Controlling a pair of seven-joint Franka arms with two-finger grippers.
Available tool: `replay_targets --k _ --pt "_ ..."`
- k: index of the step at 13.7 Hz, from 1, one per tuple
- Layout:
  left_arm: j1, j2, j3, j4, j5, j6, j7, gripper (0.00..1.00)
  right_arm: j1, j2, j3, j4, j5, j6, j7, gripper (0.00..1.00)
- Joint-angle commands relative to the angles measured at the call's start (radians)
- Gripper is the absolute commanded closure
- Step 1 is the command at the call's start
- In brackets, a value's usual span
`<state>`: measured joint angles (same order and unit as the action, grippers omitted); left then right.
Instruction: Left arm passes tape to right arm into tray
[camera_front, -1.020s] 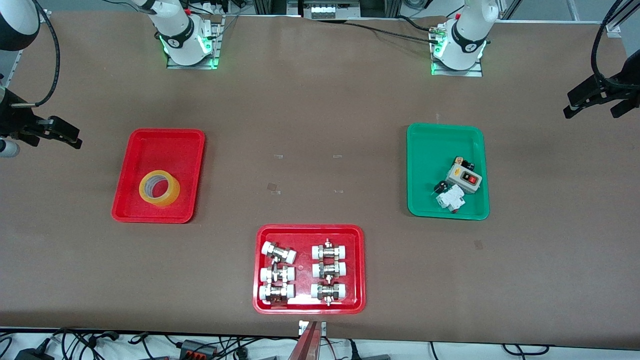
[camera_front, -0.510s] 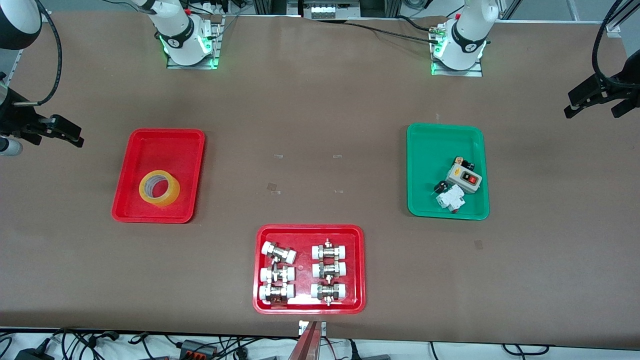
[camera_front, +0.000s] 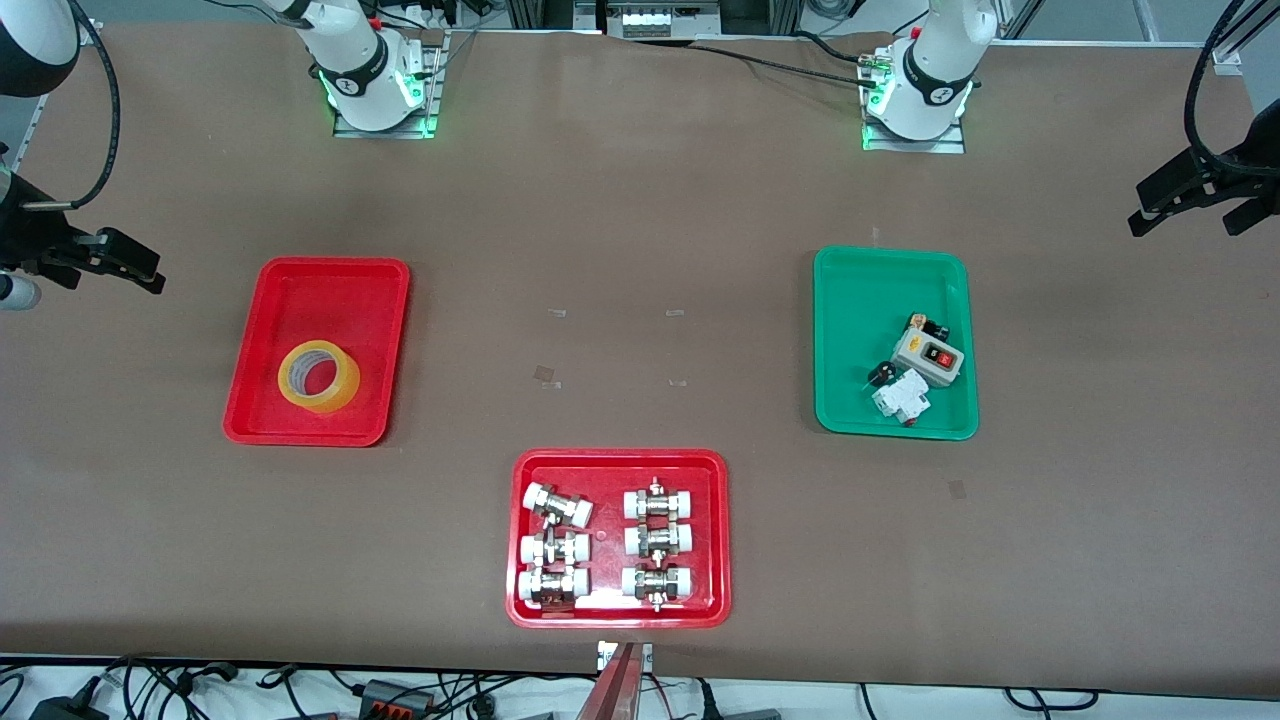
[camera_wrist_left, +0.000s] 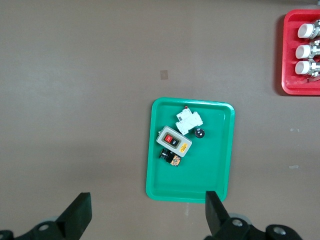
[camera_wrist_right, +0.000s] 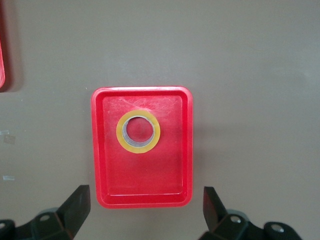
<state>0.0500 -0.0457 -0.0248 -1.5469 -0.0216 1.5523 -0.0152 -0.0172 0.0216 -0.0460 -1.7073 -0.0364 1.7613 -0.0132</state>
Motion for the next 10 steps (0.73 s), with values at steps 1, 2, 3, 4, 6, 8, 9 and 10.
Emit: replay_targets --k 1,2,3,4,6,8,9,10 --pt "0.002 0.003 -0.001 0.022 -0.003 -0.017 0.014 0.0 -0.043 -0.022 0.037 -0.012 0.015 -0.006 -0.01 0.0" --pt "0.002 0.003 -0.003 0.022 -0.003 -0.017 0.014 0.0 -0.046 -0.022 0.038 -0.012 0.015 -0.006 -0.01 0.0" --pt "0.002 0.003 -0.001 0.022 -0.003 -0.017 0.014 0.0 -0.061 -0.023 0.044 -0.014 0.016 -0.006 -0.011 0.0" --pt "0.002 0.003 -0.001 0.022 -0.003 -0.017 0.015 0.0 -0.078 -0.023 0.063 -0.012 0.019 -0.01 -0.027 0.0" --pt "0.002 0.003 0.0 0.022 -0.003 -0.017 0.015 0.0 -0.07 -0.025 0.066 -0.012 0.02 -0.016 -0.044 0.0" --pt "0.002 0.003 0.0 0.022 -0.003 -0.017 0.015 0.0 -0.072 -0.026 0.067 -0.014 0.02 -0.017 -0.047 0.0" --pt "0.002 0.003 0.0 0.022 -0.003 -0.017 0.015 0.0 -0.07 -0.028 0.067 -0.014 0.02 -0.017 -0.047 0.0" --pt "0.004 0.003 0.0 0.022 -0.003 -0.017 0.015 0.0 -0.067 -0.031 0.066 -0.017 0.018 -0.019 -0.044 0.0"
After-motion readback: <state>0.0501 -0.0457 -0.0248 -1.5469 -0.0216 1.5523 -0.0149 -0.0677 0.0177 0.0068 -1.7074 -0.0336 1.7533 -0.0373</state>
